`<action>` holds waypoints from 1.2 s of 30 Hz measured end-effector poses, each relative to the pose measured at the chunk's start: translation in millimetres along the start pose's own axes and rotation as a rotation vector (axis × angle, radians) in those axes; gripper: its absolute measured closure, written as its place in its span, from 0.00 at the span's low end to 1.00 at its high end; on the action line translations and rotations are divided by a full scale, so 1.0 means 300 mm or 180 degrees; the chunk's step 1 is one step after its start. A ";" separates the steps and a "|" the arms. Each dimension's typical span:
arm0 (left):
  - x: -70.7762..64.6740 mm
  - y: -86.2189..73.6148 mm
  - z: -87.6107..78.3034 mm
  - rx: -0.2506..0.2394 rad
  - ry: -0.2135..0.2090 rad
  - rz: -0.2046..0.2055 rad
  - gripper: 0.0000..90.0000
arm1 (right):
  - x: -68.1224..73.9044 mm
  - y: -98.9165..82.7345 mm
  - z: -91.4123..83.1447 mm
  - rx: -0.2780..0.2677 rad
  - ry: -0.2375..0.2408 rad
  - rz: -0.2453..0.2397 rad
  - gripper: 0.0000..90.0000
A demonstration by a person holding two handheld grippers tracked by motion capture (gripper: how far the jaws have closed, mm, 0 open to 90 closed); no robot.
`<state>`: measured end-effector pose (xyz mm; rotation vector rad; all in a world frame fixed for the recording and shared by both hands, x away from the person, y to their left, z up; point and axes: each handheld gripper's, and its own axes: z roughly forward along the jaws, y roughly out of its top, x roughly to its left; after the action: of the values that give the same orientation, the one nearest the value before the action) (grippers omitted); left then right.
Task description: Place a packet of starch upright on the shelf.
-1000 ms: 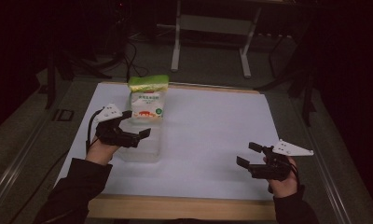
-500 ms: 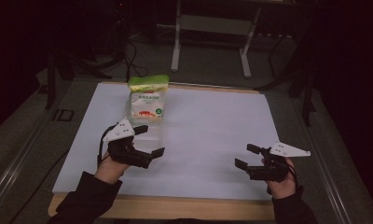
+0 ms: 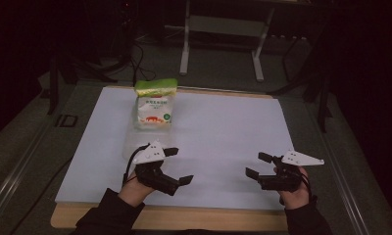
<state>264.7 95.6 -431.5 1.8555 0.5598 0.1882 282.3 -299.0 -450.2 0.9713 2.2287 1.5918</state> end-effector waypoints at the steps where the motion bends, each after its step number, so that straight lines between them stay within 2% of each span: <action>1: -0.005 -0.003 0.011 0.0010 -0.0025 0.0006 0.01 | 0.002 -0.001 0.001 0.0005 0.0004 -0.0009 0.16; 3: -0.014 -0.009 0.031 0.0035 -0.0056 0.0043 0.01 | 0.004 -0.005 0.005 0.0030 -0.0002 -0.0039 0.16; 6: -0.027 -0.023 0.061 0.0108 -0.0170 0.0016 0.01 | 0.003 -0.010 0.009 0.0040 0.0009 -0.0036 0.16; 11: -0.048 -0.047 0.101 0.0190 -0.0232 0.0021 0.01 | 0.003 -0.025 0.013 0.0102 -0.0021 -0.0046 0.16; 15: -0.055 -0.059 0.119 0.0238 -0.0277 0.0087 0.01 | 0.003 -0.040 0.023 0.0150 -0.0025 -0.0069 0.16; 22: -0.055 -0.088 0.142 0.0259 -0.0243 0.0079 0.01 | 0.007 -0.057 0.039 0.0234 -0.0021 -0.0151 0.16; 27: -0.073 -0.119 0.166 0.0366 -0.0210 0.0170 0.01 | 0.013 -0.064 0.044 0.0259 -0.0073 -0.0251 0.16; 32: -0.076 -0.145 0.180 0.0379 -0.0230 0.0161 0.01 | 0.006 -0.072 0.049 0.0287 -0.0081 -0.0253 0.16; 34: -0.079 -0.155 0.185 0.0393 -0.0200 0.0188 0.01 | 0.004 -0.073 0.049 0.0286 -0.0087 -0.0268 0.16; 36: -0.084 -0.166 0.187 0.0344 -0.0168 0.0203 0.01 | 0.003 -0.075 0.048 0.0290 -0.0101 -0.0265 0.16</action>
<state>250.7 49.0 -493.8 1.9790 0.4827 0.1535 280.9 -292.0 -475.9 0.9076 2.3062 1.4415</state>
